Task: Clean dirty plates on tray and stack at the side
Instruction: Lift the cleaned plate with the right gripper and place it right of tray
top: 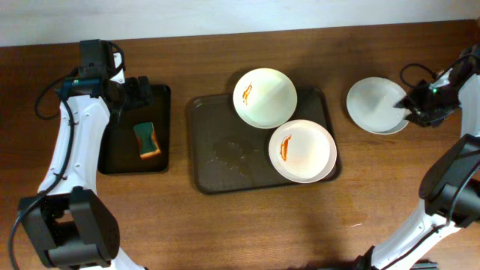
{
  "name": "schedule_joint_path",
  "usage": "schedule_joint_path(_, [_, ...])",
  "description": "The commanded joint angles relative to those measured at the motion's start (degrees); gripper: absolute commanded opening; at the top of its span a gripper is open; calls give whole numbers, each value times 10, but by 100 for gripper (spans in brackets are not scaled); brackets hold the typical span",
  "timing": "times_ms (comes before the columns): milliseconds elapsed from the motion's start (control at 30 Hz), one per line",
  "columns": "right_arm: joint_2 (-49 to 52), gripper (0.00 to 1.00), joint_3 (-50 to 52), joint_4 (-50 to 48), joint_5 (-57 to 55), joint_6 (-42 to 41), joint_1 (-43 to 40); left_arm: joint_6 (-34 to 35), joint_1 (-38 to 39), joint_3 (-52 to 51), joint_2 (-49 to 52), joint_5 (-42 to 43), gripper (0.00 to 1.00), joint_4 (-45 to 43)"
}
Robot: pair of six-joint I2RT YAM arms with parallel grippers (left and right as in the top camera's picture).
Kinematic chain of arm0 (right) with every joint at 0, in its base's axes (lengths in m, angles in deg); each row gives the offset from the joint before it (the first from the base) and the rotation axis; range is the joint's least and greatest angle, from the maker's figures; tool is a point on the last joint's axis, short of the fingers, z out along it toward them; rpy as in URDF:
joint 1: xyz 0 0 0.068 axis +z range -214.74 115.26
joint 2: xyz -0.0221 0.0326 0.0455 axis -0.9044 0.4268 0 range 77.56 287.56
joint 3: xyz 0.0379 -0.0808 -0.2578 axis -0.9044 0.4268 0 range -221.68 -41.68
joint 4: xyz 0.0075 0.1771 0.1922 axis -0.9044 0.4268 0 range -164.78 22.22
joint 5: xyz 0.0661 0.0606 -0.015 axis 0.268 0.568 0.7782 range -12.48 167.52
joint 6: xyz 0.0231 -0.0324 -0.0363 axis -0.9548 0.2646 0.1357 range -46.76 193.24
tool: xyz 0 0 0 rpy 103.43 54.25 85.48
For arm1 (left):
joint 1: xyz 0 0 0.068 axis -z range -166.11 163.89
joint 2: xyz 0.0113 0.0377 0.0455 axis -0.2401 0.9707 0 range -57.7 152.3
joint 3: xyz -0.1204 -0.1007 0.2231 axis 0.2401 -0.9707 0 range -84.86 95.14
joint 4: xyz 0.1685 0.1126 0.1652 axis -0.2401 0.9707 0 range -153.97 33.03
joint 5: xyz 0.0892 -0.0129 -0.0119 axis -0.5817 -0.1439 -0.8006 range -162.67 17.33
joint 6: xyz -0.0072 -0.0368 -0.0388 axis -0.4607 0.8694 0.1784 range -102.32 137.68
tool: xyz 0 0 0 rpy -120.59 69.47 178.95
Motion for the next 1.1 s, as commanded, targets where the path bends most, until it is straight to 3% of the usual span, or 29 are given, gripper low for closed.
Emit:
schedule_joint_path(0, [1, 64, -50, 53, 130, 95, 53, 5, -2, 2, -2, 6, 100, 0])
schedule_joint_path(100, [1, 70, -113, 88, 38, 106, 138, 5, -2, 2, -2, 6, 100, 0])
schedule_joint_path(300, [29, 71, -120, -58, -202, 11, 327, 5, -2, 2, -2, 6, 100, 0])
schedule_joint_path(433, [93, 71, -120, -79, -304, -54, 395, 5, -2, 2, -2, 6, 100, 0])
schedule_joint_path(667, [154, 69, -120, -98, -202, -64, 400, 5, -2, 2, -2, 6, 100, 0])
schedule_joint_path(767, [162, 45, -119, -85, -187, -64, 402, 5, -2, 2, -2, 6, 100, 0])
schedule_joint_path(800, [165, 42, -119, -81, -183, -64, 402, 5, -2, 2, -2, 6, 100, 0])
schedule_joint_path(1067, [168, 42, -119, -67, -176, -64, 418, 5, -2, 2, -2, 6, 100, 0])
